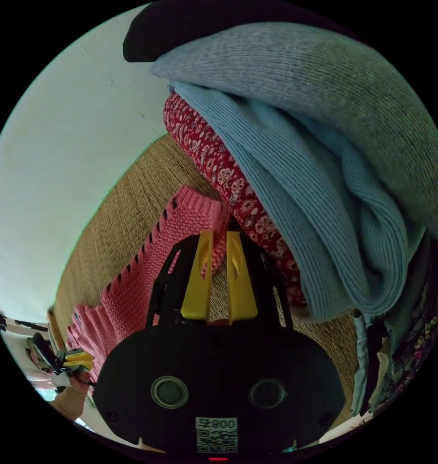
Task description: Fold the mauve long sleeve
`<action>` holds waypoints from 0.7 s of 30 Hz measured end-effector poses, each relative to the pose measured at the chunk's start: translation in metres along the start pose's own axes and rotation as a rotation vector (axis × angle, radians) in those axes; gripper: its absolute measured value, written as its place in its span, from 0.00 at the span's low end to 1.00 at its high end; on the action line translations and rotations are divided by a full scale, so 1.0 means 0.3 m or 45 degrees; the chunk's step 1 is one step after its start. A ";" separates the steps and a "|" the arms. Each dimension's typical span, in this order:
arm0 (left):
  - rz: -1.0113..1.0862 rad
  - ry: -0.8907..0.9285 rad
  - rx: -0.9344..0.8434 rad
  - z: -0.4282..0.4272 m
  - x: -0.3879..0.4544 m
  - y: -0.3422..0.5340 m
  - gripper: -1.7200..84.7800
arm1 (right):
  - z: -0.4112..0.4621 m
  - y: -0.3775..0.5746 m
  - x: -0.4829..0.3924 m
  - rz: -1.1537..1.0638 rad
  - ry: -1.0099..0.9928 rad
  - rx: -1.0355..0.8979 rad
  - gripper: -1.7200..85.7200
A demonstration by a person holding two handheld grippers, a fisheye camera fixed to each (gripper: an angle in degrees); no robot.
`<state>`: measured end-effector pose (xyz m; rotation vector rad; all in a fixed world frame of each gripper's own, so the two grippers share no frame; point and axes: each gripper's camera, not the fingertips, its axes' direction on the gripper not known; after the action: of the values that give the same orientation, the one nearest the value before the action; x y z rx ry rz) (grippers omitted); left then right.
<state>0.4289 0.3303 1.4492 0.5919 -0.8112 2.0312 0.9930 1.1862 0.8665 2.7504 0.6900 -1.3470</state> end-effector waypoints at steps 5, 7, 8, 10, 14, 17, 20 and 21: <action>-0.086 0.086 0.082 -0.051 -0.041 -0.018 0.09 | -0.130 0.080 -0.030 -0.134 -0.383 0.203 0.06; -0.131 0.158 0.161 -0.086 -0.055 -0.031 0.09 | -0.187 0.152 -0.087 -0.263 -0.594 0.255 0.06; -0.160 0.224 0.234 -0.112 -0.064 -0.039 0.10 | -0.212 0.211 -0.136 -0.348 -0.700 0.251 0.06; -0.204 0.358 0.327 -0.145 -0.084 -0.050 0.11 | -0.234 0.309 -0.209 -0.455 -0.804 0.226 0.05; -0.362 0.578 0.425 -0.190 -0.144 -0.044 0.18 | -0.197 0.496 -0.344 -0.569 -0.961 0.056 0.05; -0.450 0.584 0.372 -0.204 -0.181 -0.016 0.19 | -0.162 0.577 -0.418 -0.622 -0.958 -0.006 0.05; -0.566 0.643 0.381 -0.217 -0.237 0.038 0.20 | -0.131 0.631 -0.486 -0.699 -0.955 -0.076 0.05; -0.599 0.661 0.401 -0.230 -0.255 0.060 0.19 | -0.127 0.641 -0.499 -0.710 -0.959 -0.086 0.05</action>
<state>0.4468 0.3318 1.3460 0.3519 -0.0328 1.7560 1.0157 0.9622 0.9672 1.7865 1.4028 -2.1870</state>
